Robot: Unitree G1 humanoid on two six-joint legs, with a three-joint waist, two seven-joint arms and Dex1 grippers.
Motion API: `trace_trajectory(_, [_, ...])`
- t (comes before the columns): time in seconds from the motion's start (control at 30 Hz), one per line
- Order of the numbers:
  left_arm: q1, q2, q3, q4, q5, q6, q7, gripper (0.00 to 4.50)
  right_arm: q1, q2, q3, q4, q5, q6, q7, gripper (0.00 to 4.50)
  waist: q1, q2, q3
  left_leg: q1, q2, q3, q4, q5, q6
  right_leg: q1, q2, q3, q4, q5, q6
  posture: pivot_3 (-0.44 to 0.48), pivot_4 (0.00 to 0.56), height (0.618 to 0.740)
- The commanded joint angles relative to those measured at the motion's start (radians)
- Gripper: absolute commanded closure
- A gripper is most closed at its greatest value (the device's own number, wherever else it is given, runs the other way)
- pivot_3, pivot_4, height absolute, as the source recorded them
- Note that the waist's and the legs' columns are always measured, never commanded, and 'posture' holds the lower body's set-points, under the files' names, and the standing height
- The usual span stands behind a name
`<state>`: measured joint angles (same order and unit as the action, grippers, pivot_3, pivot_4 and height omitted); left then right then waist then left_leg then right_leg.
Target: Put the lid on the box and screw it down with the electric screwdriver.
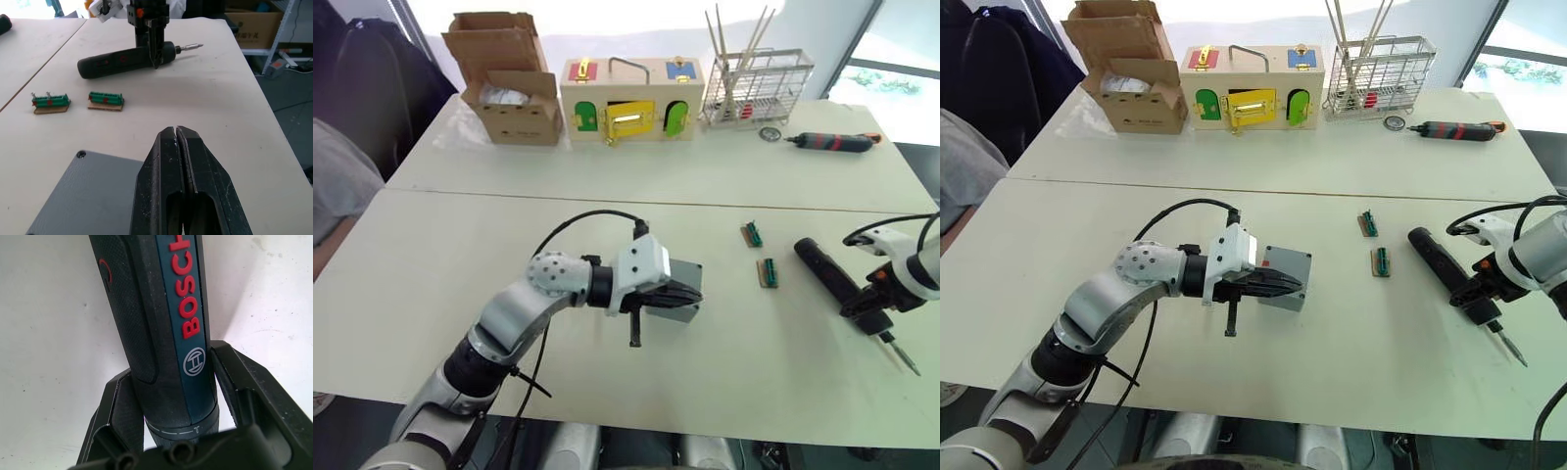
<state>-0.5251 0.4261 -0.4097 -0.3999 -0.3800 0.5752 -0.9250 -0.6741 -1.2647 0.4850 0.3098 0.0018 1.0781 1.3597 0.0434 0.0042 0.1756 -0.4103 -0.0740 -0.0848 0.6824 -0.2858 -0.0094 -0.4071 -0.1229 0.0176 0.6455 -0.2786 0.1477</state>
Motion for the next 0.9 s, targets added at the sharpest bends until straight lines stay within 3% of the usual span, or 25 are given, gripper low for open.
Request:
trace_trajectory(0.03, [-0.026, -0.003, 0.017, -0.004, 0.002, -0.024, -0.010, 4.50, 0.022, 0.010, 0.007, 0.025, -0.011, -0.016, 0.010, 2.61, -0.001, 0.000, 0.000, 0.000, 0.000, 0.000, 0.000, 0.000, 0.000, 0.000, 0.000, 0.000, 0.000, 0.000, 0.000, 0.000, 0.150, 0.731])
trace_trajectory(0.2, [-0.049, 0.055, 0.054, 0.033, 0.004, -0.030, -0.052, 4.50, -0.200, 0.068, -0.123, 0.163, -0.011, -0.108, -0.035, 2.61, -0.032, 0.001, 0.001, 0.001, 0.000, 0.002, 0.000, 0.001, -0.001, -0.001, 0.000, 0.002, 0.000, 0.000, 0.000, 0.000, 0.150, 0.731])
trace_trajectory(0.33, [-0.073, 0.102, 0.098, 0.082, -0.012, -0.044, -0.097, 4.50, -0.371, 0.113, -0.253, 0.259, 0.009, -0.097, -0.165, 2.61, -0.053, 0.009, 0.002, -0.001, 0.000, 0.006, -0.004, 0.001, -0.001, -0.008, -0.001, 0.006, 0.003, 0.000, 0.000, 0.000, 0.150, 0.731])
trace_trajectory(0.43, [-0.133, 0.120, 0.115, 0.158, 0.007, -0.057, -0.123, 4.50, -0.413, 0.182, -0.485, 0.221, 0.076, -0.048, -0.364, 2.61, -0.053, 0.007, 0.002, -0.003, 0.001, 0.006, -0.012, 0.002, -0.004, -0.014, -0.001, 0.004, 0.003, 0.000, 0.000, 0.000, 0.150, 0.731])
trace_trajectory(0.5, [-0.155, 0.149, 0.125, 0.219, 0.028, -0.086, -0.146, 4.50, -0.361, 0.320, -0.734, 0.045, 0.143, -0.012, -0.526, 2.61, -0.054, 0.006, 0.002, -0.004, 0.001, 0.006, -0.015, 0.004, -0.007, -0.017, -0.001, 0.004, 0.003, 0.000, 0.000, 0.000, 0.150, 0.731])
trace_trajectory(0.57, [-0.180, 0.160, 0.133, 0.270, 0.032, -0.096, -0.164, 4.50, -0.282, 0.545, -1.018, -0.203, 0.224, -0.021, -0.708, 2.61, -0.062, 0.004, 0.002, -0.004, 0.001, 0.007, -0.015, 0.005, -0.008, -0.018, 0.000, 0.004, 0.004, 0.000, 0.000, 0.000, 0.150, 0.731])
trace_trajectory(0.6, [-0.189, 0.163, 0.137, 0.283, 0.028, -0.096, -0.174, 4.50, -0.240, 0.640, -1.099, -0.325, 0.257, 0.013, -0.758, 2.61, -0.063, 0.004, 0.002, -0.003, 0.002, 0.007, -0.015, 0.005, -0.009, -0.019, 0.001, 0.005, 0.006, 0.000, 0.000, 0.000, 0.150, 0.731])
trace_trajectory(0.7, [-0.213, 0.154, 0.140, 0.292, 0.009, -0.067, -0.195, 4.50, -0.112, 0.923, -1.190, -0.623, 0.355, -0.051, -0.895, 2.61, -0.054, 0.004, 0.002, -0.003, 0.003, 0.003, -0.016, 0.007, -0.011, -0.021, 0.001, 0.003, 0.013, 0.000, 0.000, 0.000, 0.150, 0.731])
trace_trajectory(0.77, [-0.212, 0.158, 0.135, 0.292, 0.009, -0.057, -0.211, 4.50, -0.054, 1.069, -1.180, -0.757, 0.429, -0.113, -0.944, 2.61, -0.053, 0.004, 0.002, -0.005, 0.001, 0.002, -0.015, 0.007, -0.011, -0.022, 0.000, 0.003, 0.019, 0.000, 0.000, 0.000, 0.150, 0.731])
trace_trajectory(0.9, [-0.201, 0.146, 0.122, 0.287, 0.018, -0.049, -0.219, 4.50, 0.028, 1.189, -1.110, -0.902, 0.513, -0.167, -1.007, 2.61, -0.056, 0.004, 0.002, -0.006, -0.001, 0.003, -0.012, 0.007, -0.010, -0.022, -0.002, 0.004, 0.019, 0.000, 0.000, 0.000, 0.150, 0.731])
